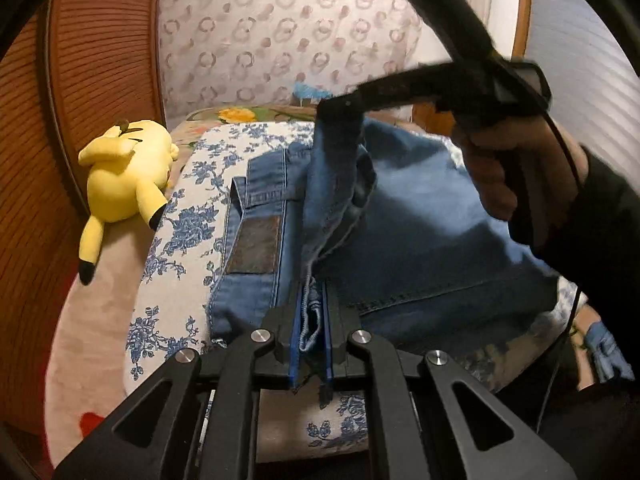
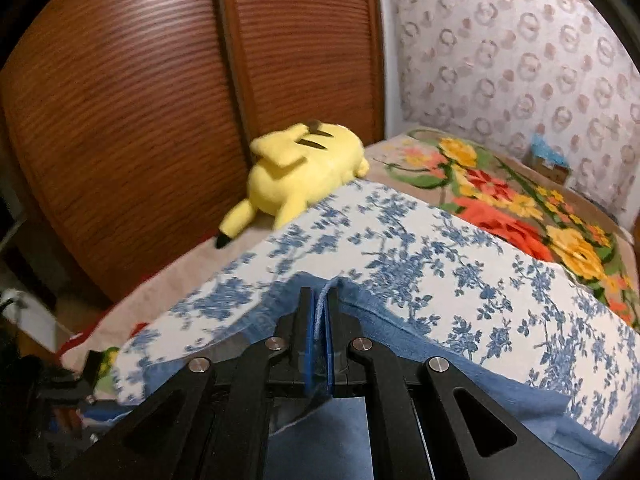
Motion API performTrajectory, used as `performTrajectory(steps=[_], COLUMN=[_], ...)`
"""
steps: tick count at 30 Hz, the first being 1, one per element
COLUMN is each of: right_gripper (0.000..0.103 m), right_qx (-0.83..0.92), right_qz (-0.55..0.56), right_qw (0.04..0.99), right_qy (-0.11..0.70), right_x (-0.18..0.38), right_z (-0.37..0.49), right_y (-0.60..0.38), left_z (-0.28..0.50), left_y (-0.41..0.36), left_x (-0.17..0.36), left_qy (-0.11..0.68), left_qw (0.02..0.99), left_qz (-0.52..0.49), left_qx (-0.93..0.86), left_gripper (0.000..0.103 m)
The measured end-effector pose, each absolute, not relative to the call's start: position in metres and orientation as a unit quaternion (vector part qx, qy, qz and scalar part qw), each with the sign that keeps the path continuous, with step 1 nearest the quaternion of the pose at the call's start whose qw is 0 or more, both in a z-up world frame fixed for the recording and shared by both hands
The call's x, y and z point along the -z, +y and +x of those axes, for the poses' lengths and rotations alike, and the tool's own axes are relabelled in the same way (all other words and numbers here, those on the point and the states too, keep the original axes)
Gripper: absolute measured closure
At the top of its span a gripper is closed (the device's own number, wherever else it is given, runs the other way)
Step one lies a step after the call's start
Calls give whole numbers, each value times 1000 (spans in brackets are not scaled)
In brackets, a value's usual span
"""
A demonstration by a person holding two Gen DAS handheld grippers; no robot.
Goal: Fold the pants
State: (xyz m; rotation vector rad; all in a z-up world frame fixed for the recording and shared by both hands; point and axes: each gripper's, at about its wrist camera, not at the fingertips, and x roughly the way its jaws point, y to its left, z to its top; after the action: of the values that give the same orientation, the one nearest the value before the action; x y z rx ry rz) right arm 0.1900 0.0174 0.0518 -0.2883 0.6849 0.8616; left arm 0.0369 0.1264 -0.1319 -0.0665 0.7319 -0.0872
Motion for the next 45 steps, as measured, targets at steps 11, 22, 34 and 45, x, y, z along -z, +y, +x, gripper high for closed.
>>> performTrajectory(steps=[11, 22, 34, 45], right_gripper=[63, 63, 56, 56], right_qx=[-406, -356, -316, -320], right_qz=[-125, -134, -117, -78], right_qw=[860, 874, 880, 879], right_qy=[282, 302, 335, 344], right_x=[-69, -48, -27, -23], right_z=[164, 140, 100, 92], right_y=[-15, -81, -143, -164], left_z=[41, 45, 81, 70], left_y=[135, 138, 126, 150], left_x=[134, 125, 141, 140], left_qy=[357, 333, 360, 370], left_qw=[933, 942, 931, 928], left_qz=[-39, -44, -35, -52], left_qx=[19, 16, 41, 3], left_gripper=[60, 59, 81, 98])
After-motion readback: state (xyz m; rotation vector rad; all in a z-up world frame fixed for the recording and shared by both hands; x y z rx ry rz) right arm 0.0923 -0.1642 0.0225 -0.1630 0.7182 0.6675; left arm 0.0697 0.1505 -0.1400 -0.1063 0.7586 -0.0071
